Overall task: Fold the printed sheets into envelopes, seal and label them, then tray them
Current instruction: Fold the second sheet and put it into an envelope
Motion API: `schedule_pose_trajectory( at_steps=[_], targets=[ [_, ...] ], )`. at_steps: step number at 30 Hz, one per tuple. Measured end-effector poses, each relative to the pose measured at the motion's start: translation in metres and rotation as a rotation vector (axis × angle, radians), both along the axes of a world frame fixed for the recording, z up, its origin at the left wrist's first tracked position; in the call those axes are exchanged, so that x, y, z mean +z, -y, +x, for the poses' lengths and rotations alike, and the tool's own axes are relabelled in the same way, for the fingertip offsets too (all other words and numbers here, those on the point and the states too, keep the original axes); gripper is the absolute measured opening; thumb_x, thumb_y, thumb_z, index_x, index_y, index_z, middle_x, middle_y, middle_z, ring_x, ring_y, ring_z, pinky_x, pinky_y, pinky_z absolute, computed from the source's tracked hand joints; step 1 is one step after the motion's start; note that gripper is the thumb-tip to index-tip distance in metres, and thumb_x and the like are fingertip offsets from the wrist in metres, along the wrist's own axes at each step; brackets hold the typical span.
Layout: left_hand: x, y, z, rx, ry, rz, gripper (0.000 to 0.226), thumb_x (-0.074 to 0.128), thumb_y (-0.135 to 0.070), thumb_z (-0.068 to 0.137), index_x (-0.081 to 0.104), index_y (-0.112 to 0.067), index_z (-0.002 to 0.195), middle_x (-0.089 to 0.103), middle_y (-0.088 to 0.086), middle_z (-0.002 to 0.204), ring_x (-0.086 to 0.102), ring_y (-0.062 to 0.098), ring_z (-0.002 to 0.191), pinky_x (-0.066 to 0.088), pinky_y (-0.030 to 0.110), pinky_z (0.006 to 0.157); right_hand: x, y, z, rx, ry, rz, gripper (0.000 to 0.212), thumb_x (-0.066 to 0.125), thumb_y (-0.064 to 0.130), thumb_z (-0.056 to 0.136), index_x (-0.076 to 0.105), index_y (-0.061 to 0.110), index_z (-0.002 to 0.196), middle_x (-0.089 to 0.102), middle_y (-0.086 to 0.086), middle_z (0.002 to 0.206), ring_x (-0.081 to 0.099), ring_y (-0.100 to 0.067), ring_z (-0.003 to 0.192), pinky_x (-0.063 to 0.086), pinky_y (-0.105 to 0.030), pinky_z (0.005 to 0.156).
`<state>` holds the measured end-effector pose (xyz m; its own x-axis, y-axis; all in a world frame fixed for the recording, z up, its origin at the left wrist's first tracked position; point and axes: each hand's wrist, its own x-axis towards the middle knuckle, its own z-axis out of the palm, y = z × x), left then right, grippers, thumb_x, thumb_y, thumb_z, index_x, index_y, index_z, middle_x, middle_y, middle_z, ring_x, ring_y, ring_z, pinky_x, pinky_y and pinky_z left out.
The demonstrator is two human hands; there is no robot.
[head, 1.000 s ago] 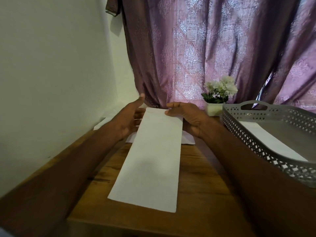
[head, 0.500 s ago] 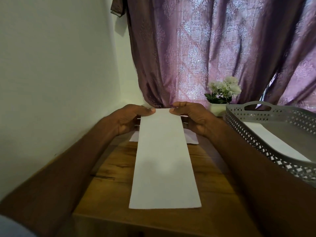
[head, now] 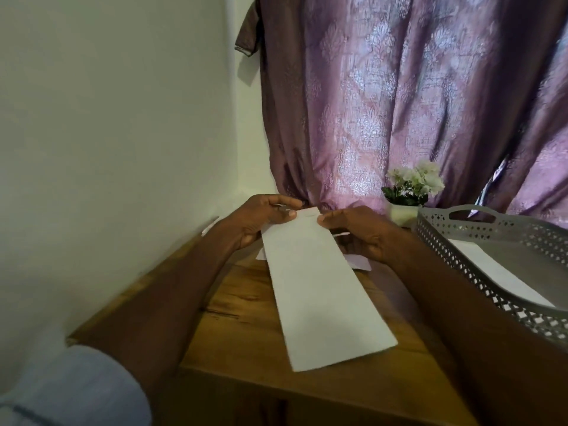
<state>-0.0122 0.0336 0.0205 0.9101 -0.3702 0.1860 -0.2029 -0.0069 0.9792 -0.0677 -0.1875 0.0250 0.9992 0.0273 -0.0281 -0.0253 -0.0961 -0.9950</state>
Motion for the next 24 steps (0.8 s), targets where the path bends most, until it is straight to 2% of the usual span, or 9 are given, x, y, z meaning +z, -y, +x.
schedule_pose_trajectory(
  at_steps=[2, 5, 7, 9, 11, 15, 19, 22, 24],
  targets=[
    [0.002, -0.001, 0.001, 0.047, 0.001, -0.077, 0.025, 0.075, 0.000, 0.088, 0.076, -0.003, 0.113, 0.077, 0.017, 0.107, 0.072, 0.029, 0.095, 0.061, 0.038, 0.088, 0.004, 0.003, -0.017, 0.087, -0.068, -0.131, 0.034, 0.081, 0.025, 0.085, 0.072, 0.010, 0.114, 0.078, -0.011, 0.105, 0.073, -0.025, 0.091, 0.059, -0.032, 0.069],
    [0.006, 0.000, -0.004, 0.130, 0.034, -0.176, 0.020, 0.075, -0.001, 0.089, 0.078, -0.007, 0.108, 0.077, 0.011, 0.099, 0.072, 0.023, 0.087, 0.062, 0.031, 0.076, 0.015, 0.011, -0.045, 0.180, -0.076, -0.284, 0.031, 0.082, 0.016, 0.083, 0.073, 0.005, 0.111, 0.079, -0.011, 0.098, 0.077, -0.025, 0.083, 0.062, -0.033, 0.069],
    [0.009, 0.003, -0.016, 0.170, 0.087, -0.226, 0.024, 0.073, -0.003, 0.091, 0.076, -0.007, 0.114, 0.077, 0.005, 0.091, 0.072, 0.017, 0.079, 0.059, 0.025, 0.069, 0.023, 0.016, -0.060, 0.204, -0.081, -0.339, 0.039, 0.083, 0.015, 0.082, 0.071, 0.005, 0.117, 0.078, -0.014, 0.103, 0.076, -0.030, 0.090, 0.062, -0.043, 0.083],
    [0.011, 0.004, -0.029, 0.176, 0.129, -0.261, 0.027, 0.073, -0.004, 0.092, 0.074, -0.008, 0.119, 0.075, 0.001, 0.084, 0.071, 0.016, 0.078, 0.059, 0.027, 0.072, 0.035, 0.022, -0.075, 0.186, -0.064, -0.393, 0.037, 0.083, 0.016, 0.081, 0.073, 0.006, 0.115, 0.078, -0.015, 0.104, 0.075, -0.035, 0.095, 0.059, -0.050, 0.091],
    [0.012, -0.003, -0.043, 0.189, 0.177, -0.264, 0.030, 0.074, -0.006, 0.092, 0.074, -0.011, 0.121, 0.073, 0.006, 0.088, 0.070, 0.019, 0.085, 0.060, 0.032, 0.080, 0.049, 0.026, -0.088, 0.139, 0.045, -0.516, 0.032, 0.087, 0.019, 0.077, 0.078, 0.011, 0.107, 0.079, -0.011, 0.097, 0.076, -0.032, 0.090, 0.061, -0.047, 0.087],
    [0.008, -0.033, -0.080, 0.342, 0.424, -0.085, 0.028, 0.079, -0.009, 0.088, 0.074, -0.022, 0.113, 0.075, -0.005, 0.088, 0.073, 0.007, 0.084, 0.059, 0.021, 0.076, 0.074, 0.016, -0.117, 0.134, 0.401, -0.817, 0.025, 0.088, 0.023, 0.076, 0.080, 0.019, 0.099, 0.080, 0.004, 0.087, 0.076, -0.015, 0.077, 0.063, -0.035, 0.075],
    [-0.008, -0.066, -0.121, 0.470, 0.543, 0.087, 0.017, 0.083, -0.008, 0.083, 0.076, -0.008, 0.099, 0.078, -0.003, 0.095, 0.073, 0.006, 0.088, 0.057, 0.016, 0.079, 0.065, -0.014, -0.137, 0.068, 0.727, -1.158, 0.030, 0.085, 0.022, 0.078, 0.076, 0.028, 0.106, 0.073, 0.009, 0.096, 0.064, -0.009, 0.079, 0.052, -0.031, 0.075],
    [-0.025, -0.089, -0.142, 0.464, 0.548, 0.313, 0.012, 0.085, -0.012, 0.082, 0.079, -0.014, 0.092, 0.077, -0.003, 0.090, 0.071, 0.009, 0.088, 0.057, 0.022, 0.081, 0.036, -0.037, -0.151, 0.072, 0.791, -1.283, 0.029, 0.078, 0.025, 0.083, 0.071, 0.034, 0.110, 0.067, 0.011, 0.102, 0.061, -0.012, 0.093, 0.047, -0.031, 0.075],
    [-0.035, -0.099, -0.153, 0.448, 0.526, 0.434, 0.013, 0.085, -0.010, 0.081, 0.081, -0.020, 0.086, 0.077, -0.007, 0.090, 0.070, 0.008, 0.089, 0.056, 0.024, 0.085, 0.014, -0.047, -0.155, 0.157, 0.706, -1.329, 0.029, 0.080, 0.038, 0.082, 0.069, 0.036, 0.109, 0.061, 0.015, 0.101, 0.058, -0.012, 0.099, 0.048, -0.034, 0.077]
  ],
)
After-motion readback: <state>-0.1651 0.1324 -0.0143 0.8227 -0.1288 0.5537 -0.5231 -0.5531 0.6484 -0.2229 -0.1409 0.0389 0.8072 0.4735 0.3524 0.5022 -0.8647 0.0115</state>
